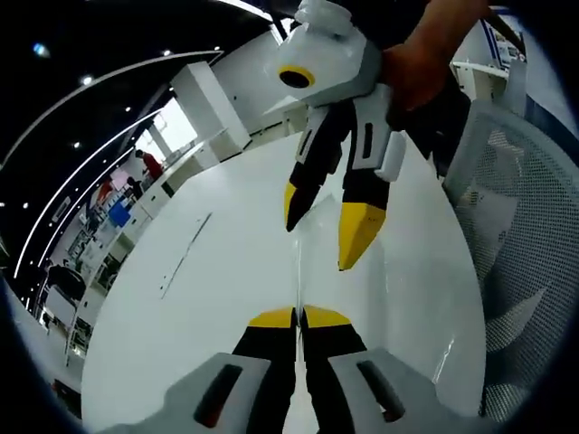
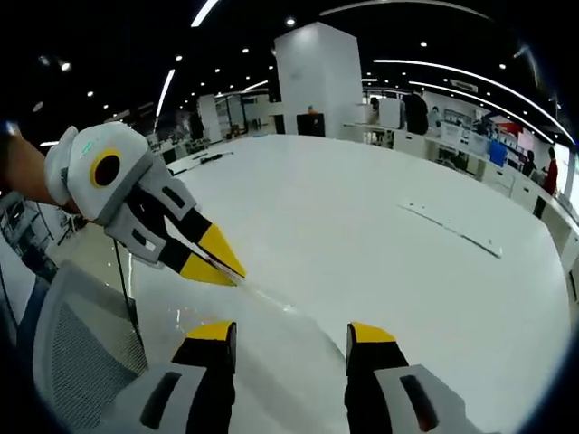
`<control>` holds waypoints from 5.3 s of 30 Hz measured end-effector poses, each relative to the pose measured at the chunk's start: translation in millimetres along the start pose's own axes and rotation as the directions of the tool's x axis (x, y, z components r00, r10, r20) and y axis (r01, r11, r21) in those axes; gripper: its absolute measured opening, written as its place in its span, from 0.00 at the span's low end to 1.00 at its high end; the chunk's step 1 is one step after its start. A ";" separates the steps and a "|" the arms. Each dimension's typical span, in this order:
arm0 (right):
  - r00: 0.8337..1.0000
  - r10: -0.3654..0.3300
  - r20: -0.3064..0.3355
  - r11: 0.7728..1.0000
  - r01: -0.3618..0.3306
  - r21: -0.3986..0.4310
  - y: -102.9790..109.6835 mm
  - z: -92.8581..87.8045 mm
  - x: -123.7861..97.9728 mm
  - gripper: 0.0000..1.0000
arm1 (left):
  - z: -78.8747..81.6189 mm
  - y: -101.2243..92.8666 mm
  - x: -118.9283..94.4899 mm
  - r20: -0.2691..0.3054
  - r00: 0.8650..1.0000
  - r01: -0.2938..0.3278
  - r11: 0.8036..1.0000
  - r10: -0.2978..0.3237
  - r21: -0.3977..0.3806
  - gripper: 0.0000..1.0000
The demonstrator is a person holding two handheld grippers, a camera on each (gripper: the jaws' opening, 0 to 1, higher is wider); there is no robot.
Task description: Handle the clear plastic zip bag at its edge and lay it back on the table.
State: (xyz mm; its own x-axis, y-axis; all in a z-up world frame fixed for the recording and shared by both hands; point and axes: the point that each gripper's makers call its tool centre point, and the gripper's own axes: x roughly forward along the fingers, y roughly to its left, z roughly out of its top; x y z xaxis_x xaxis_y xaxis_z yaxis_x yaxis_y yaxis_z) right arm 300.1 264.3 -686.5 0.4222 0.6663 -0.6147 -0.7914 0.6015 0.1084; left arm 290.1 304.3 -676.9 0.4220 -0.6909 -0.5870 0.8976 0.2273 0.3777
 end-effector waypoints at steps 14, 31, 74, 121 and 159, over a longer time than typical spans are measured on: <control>0.999 0.040 -0.005 0.999 -0.039 0.017 7.8 -3.1 9.0 0.15 | -5.2 0.8 -0.7 -0.014 1.000 -0.005 1.000 0.005 -0.011 0.00; 0.998 0.066 -0.022 0.998 -0.066 -0.002 19.4 0.4 14.0 0.03 | -11.4 6.8 -1.2 -0.028 0.999 -0.026 0.999 0.025 -0.037 0.00; 0.998 0.007 -0.062 0.969 -0.022 -0.244 10.5 7.1 13.8 0.02 | -14.3 7.5 -7.9 -0.024 0.982 0.166 0.915 -0.188 -0.367 0.11; 0.993 0.105 -0.050 0.980 -0.112 -0.163 30.7 6.2 15.9 0.00 | -3.2 9.5 -9.8 0.006 0.979 0.192 0.922 -0.202 -0.337 0.00; 0.954 -0.023 -0.300 0.875 -0.126 -0.468 16.3 -13.5 36.9 0.00 | -12.0 9.8 6.5 -0.123 0.979 0.161 0.987 -0.164 -0.028 0.03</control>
State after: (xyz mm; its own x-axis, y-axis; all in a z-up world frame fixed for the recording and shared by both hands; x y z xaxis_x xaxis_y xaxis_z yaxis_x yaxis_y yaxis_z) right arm 296.8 292.8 -718.0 0.2881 0.4891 -0.8232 -0.9524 0.2360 -0.1931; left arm 303.1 310.3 -685.6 0.2820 -0.6288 -0.7246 0.9572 0.1324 0.2575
